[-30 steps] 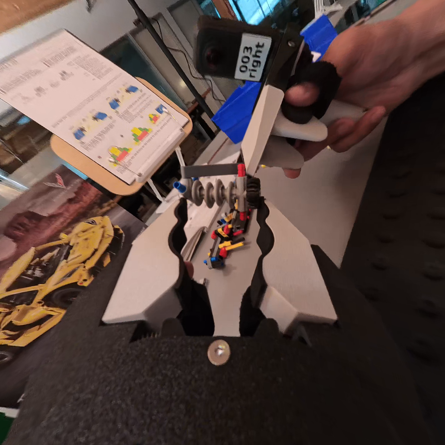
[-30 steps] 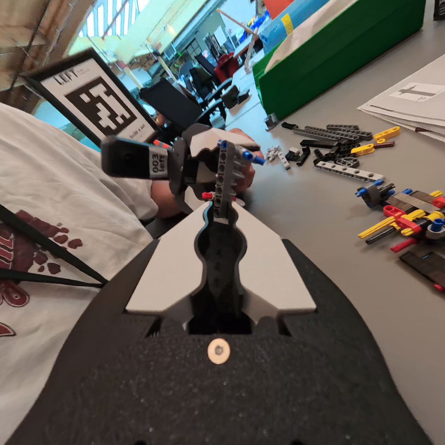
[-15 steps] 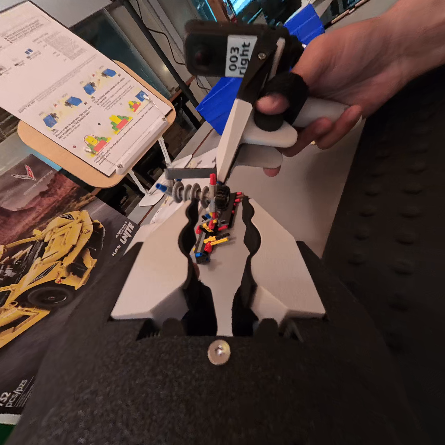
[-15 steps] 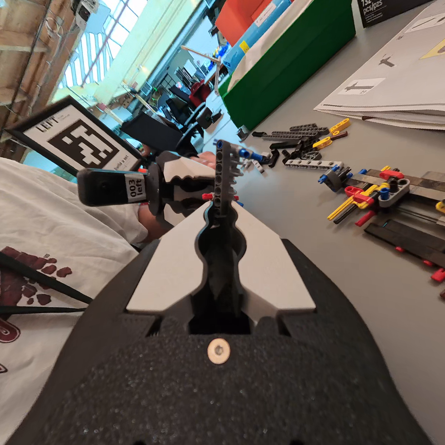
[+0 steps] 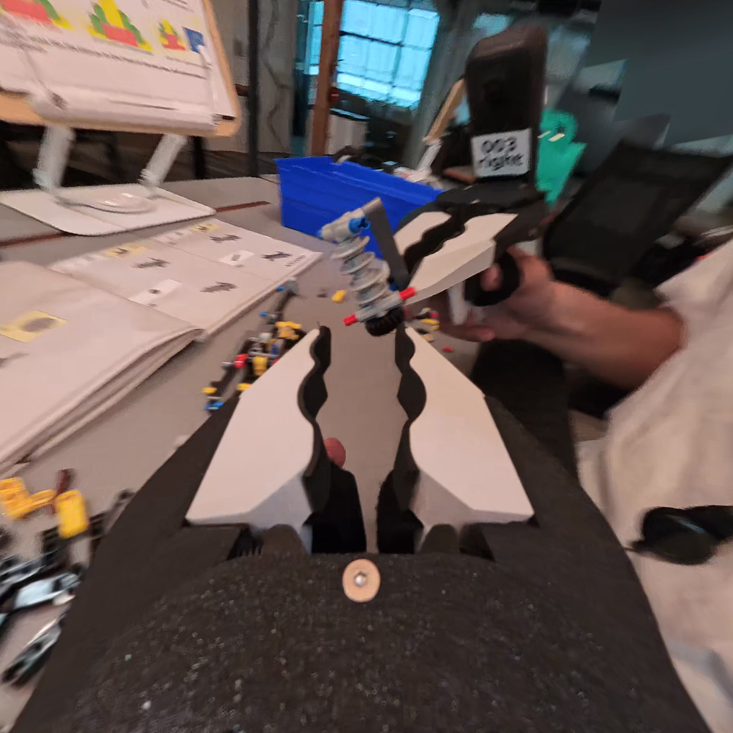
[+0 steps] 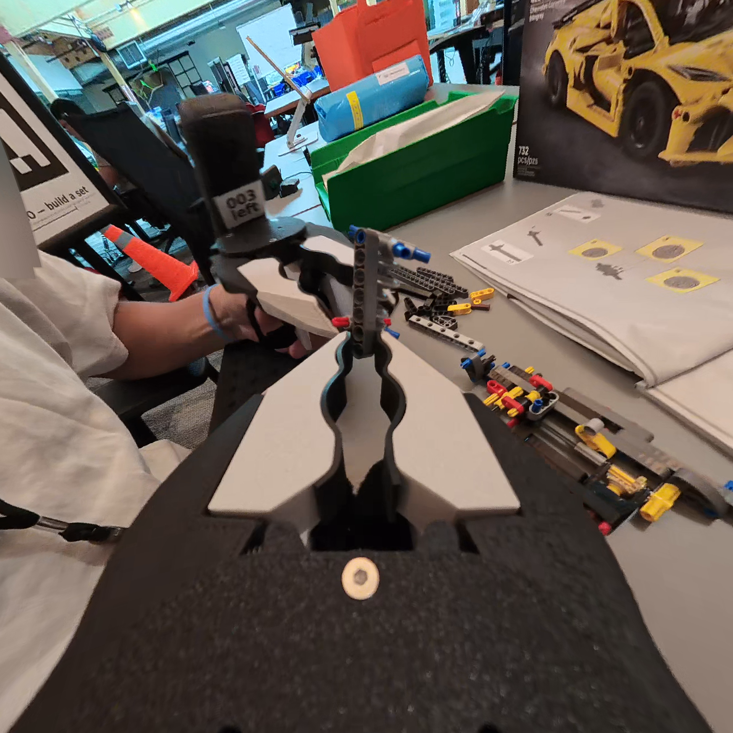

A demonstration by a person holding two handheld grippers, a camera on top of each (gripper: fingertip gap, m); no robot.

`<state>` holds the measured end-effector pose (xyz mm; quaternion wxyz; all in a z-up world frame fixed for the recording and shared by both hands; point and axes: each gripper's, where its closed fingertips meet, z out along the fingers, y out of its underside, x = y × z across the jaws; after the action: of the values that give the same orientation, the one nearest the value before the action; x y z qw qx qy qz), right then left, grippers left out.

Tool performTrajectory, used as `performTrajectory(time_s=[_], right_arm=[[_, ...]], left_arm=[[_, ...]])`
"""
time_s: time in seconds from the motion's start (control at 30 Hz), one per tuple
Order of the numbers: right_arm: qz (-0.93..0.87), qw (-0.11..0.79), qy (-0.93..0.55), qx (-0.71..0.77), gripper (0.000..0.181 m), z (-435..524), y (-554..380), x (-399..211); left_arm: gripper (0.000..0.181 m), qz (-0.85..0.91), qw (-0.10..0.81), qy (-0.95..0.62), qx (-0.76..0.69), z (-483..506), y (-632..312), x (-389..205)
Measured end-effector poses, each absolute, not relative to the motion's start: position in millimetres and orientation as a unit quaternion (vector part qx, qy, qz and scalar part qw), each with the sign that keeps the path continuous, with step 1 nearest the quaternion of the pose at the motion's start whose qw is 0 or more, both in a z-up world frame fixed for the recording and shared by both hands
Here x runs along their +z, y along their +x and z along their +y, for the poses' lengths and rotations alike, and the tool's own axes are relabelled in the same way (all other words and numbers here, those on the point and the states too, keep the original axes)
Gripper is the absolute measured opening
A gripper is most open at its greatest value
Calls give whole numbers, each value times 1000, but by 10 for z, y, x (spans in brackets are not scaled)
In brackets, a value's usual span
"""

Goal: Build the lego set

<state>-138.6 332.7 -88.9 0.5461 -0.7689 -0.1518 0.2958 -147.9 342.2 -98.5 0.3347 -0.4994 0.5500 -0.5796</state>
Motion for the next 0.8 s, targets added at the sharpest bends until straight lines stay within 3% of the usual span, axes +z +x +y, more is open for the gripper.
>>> performTrajectory(time_s=[0.13,0.27,0.53,0.8], right_arm=[[-166,548,-767,290,9,3357,-1380,-868],[-167,548,-762,301,9,3372,-1436,-863],[-181,545,-772,273,9,3409,-1501,-912],[-140,522,-742,397,11,3359,-1532,-833]], left_arm=[[31,475,207,-488,-702,3415,-1551,-785],[58,484,207,-496,-691,3387,-1514,-821],[31,497,208,-508,-672,3360,-1463,-901],[31,491,232,-498,-676,3362,-1472,-842]])
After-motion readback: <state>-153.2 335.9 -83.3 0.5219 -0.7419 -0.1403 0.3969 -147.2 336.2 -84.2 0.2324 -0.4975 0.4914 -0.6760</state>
